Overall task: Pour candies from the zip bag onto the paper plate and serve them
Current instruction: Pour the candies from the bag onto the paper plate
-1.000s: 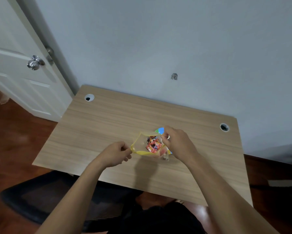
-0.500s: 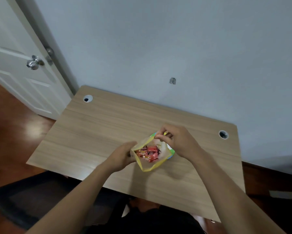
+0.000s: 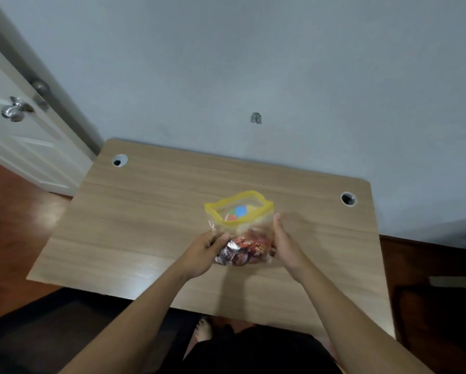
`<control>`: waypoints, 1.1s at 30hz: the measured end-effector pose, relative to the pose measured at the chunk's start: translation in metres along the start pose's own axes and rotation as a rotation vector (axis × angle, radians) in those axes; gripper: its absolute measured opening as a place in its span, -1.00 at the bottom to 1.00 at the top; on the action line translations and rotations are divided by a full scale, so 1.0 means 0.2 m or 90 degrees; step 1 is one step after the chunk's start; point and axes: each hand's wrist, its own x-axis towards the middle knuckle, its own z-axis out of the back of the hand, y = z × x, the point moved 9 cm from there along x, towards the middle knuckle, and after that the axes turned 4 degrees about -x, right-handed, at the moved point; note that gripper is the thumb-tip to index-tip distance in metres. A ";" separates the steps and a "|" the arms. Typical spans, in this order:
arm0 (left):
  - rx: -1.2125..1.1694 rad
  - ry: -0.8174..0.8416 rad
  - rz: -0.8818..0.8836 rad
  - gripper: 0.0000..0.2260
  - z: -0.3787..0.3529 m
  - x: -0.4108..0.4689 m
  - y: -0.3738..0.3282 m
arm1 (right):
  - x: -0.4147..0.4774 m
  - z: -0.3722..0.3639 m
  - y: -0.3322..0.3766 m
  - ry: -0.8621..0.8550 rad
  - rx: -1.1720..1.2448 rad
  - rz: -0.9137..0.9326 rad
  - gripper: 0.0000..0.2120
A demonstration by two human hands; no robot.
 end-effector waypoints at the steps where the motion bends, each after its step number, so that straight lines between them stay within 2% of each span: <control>1: -0.007 0.002 0.023 -0.71 -0.02 0.02 0.01 | 0.00 -0.01 -0.02 -0.005 0.014 -0.003 -0.24; 3: -0.026 -0.008 0.067 -0.70 -0.05 0.06 0.07 | 0.00 -0.03 -0.06 0.015 -0.005 -0.001 -0.30; 6: -0.044 -0.026 0.100 -0.76 -0.09 0.12 0.12 | 0.03 -0.04 -0.14 0.043 -0.125 0.001 -0.26; 10: -0.009 -0.024 0.130 -0.69 -0.14 0.17 0.21 | 0.09 -0.03 -0.20 0.023 -0.206 0.014 -0.50; 12: -0.010 -0.031 0.159 -0.68 -0.17 0.18 0.24 | 0.13 -0.02 -0.21 0.005 -0.191 0.011 -0.61; 15: -0.007 -0.043 0.178 -0.75 -0.21 0.19 0.20 | 0.20 -0.02 -0.25 0.002 -0.168 0.029 -0.68; 18: -0.001 -0.056 0.188 -0.68 -0.24 0.19 0.20 | 0.23 -0.01 -0.28 -0.008 -0.189 0.031 -0.67; 23: 0.003 -0.052 0.239 -0.64 -0.26 0.19 0.27 | 0.28 -0.01 -0.34 0.004 -0.220 0.024 -0.53; 29: 0.045 -0.035 0.317 -0.60 -0.26 0.19 0.37 | 0.30 -0.01 -0.38 0.011 -0.256 -0.021 -0.62; 33: 0.045 -0.023 0.363 -0.56 -0.25 0.19 0.45 | 0.32 -0.02 -0.43 0.024 -0.288 -0.048 -0.53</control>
